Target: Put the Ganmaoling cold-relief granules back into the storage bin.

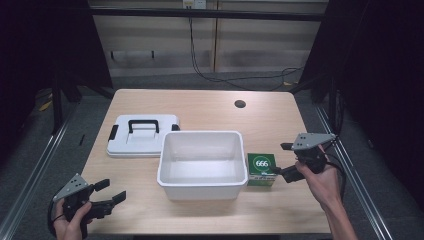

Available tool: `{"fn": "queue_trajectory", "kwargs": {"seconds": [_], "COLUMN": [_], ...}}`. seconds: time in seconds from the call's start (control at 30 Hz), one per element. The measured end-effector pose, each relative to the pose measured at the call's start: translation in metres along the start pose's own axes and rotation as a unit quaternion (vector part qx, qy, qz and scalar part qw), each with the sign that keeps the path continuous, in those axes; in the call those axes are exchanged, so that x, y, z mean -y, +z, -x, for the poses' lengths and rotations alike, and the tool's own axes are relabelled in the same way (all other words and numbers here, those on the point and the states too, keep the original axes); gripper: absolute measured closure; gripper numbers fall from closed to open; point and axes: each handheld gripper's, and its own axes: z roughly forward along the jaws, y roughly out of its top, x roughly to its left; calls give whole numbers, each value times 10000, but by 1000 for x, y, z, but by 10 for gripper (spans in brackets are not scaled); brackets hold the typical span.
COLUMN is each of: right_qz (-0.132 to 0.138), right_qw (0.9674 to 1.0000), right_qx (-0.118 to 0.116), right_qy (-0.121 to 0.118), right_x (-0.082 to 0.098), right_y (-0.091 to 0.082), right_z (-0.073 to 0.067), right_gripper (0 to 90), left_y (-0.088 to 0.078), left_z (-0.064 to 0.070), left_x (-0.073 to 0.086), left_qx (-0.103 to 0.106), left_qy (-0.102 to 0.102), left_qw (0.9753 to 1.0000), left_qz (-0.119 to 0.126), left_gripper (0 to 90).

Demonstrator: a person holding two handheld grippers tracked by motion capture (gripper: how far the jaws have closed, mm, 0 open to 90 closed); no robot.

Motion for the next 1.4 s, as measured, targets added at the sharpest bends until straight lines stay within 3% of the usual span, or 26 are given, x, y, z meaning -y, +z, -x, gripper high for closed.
{"fn": "queue_trajectory", "kwargs": {"seconds": [0.23, 0.5, 0.73, 0.77, 0.9, 0.93, 1.0, 1.03, 1.23, 1.4], "right_qz": [-350, -395, -700, -814, -1004, -1121, -1181, -1327, -1554, -1901], "right_qw": [9992, 9980, 9949, 9929, 9901, 9875, 9862, 9834, 9782, 9702], "right_qx": [38, -14, -222, -354, -369, -462, -510, -570, -824, -942], "right_qy": [-207, -492, -685, -796, -903, -1003, -1039, -1101, -1101, -1175], "right_x": [-18, -47, -57, -60, -63, -65, -66, -67, -70, -70], "right_y": [2, -7, -3, -1, 3, 5, 7, 10, 16, 25], "right_z": [4, 8, 13, 14, 14, 15, 15, 16, 22, 25], "right_gripper": [138, 138, 141, 144, 141, 141, 141, 141, 140, 140], "left_y": [-1, 0, -1, -1, -1, -1, -1, -1, -1, -1], "left_z": [0, -1, -1, -1, -1, -1, -1, -1, -1, -1], "left_x": [0, 0, 0, 0, 0, 0, 0, 0, 0, 0], "left_qx": [6, -7, -79, -93, -87, -81, -81, -69, -47, -40], "left_qy": [-3, -10, -35, -50, -46, -41, -36, -44, -28, -28], "left_qw": [10000, 10000, 10000, 9999, 9999, 10000, 10000, 10000, 10000, 10000], "left_qz": [5, 5, 17, 25, 42, 41, 41, 42, 43, 44], "left_gripper": [158, 159, 159, 159, 159, 159, 159, 159, 159, 159]}}
